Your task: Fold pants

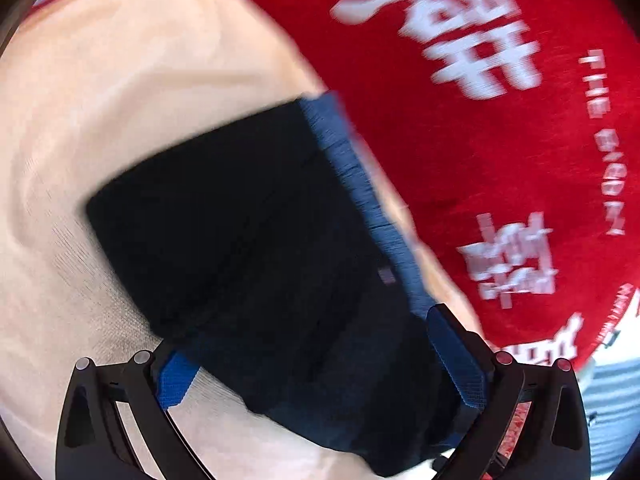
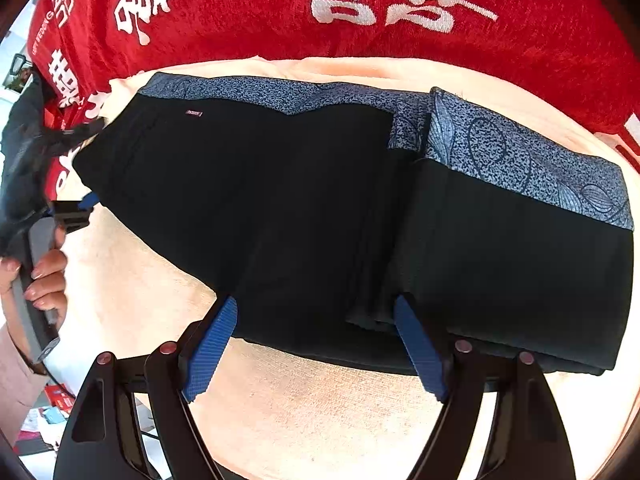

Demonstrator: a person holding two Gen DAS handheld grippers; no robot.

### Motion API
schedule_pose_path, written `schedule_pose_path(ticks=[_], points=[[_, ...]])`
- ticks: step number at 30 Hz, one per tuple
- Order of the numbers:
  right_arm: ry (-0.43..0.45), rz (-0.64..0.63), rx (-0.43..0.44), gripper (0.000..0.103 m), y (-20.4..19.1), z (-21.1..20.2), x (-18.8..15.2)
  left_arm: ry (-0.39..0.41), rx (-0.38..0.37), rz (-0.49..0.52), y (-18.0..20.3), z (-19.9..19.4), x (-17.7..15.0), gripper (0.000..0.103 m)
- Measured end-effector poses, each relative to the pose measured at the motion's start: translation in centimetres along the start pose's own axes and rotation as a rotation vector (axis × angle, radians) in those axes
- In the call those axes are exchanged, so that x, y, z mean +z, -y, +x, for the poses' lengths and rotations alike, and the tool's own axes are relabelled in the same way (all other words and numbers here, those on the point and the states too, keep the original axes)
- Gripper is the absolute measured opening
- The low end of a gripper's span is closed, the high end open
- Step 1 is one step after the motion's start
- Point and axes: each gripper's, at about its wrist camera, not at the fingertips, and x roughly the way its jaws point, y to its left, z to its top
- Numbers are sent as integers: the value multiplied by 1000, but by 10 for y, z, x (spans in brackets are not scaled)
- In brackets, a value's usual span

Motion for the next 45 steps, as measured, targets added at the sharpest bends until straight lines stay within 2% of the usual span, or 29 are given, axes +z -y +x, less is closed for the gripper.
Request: schedule_pose_path(ticks=[2,3,4,6,7,8,9,12,14,16,19,23,27,32,33,34,35,37,40,45], points=[[1,-11,-14,84,-2,-4,1,23,43,5,9,0,2,102],[5,-17,-26,84,-4,-8,2,20,86,23,16,2,2,96],[8,-15,-30,84,-5,-12,3,30,166,61,24,4,0,89],[29,7,-10,84,-5,-29,13,48,270,130,33,6,-3,49],[39,14,-4,84,-4,-36,16,57,309,167,37,6,-4,45],[58,24,8,84,-5,-49,28,68,315,196,40,3,-6,40],[62,31,24,84,-6,-57,38,85,332,236,46,1,-9,38],[36,34,84,84,-13,-70,75,145,477,509,83,4,-34,38],[3,10,145,84,-30,-71,108,176,531,638,100,8,-50,38],[-45,-27,221,85,-55,-64,142,197,557,709,109,9,-59,38],[-130,-68,287,87,-98,-45,176,213,576,763,116,11,-64,38],[-254,-200,301,87,-174,-12,205,226,600,820,117,13,-71,38],[-419,-309,263,88,-229,28,211,246,598,862,118,12,-77,38],[-554,-374,173,88,-254,77,199,252,592,876,114,8,-81,38],[-558,-377,145,79,-254,82,198,252,591,880,115,8,-82,38],[-543,-374,128,36,-250,82,199,244,592,880,116,8,-82,38],[-527,-358,124,24,-244,79,200,235,596,874,115,7,-82,38],[-484,-324,158,19,-229,67,200,240,572,888,120,2,-87,38],[-401,-267,259,19,-197,37,194,251,544,950,143,-7,-99,38],[-258,-182,392,19,-138,-23,172,266,459,994,184,-24,-116,38]])
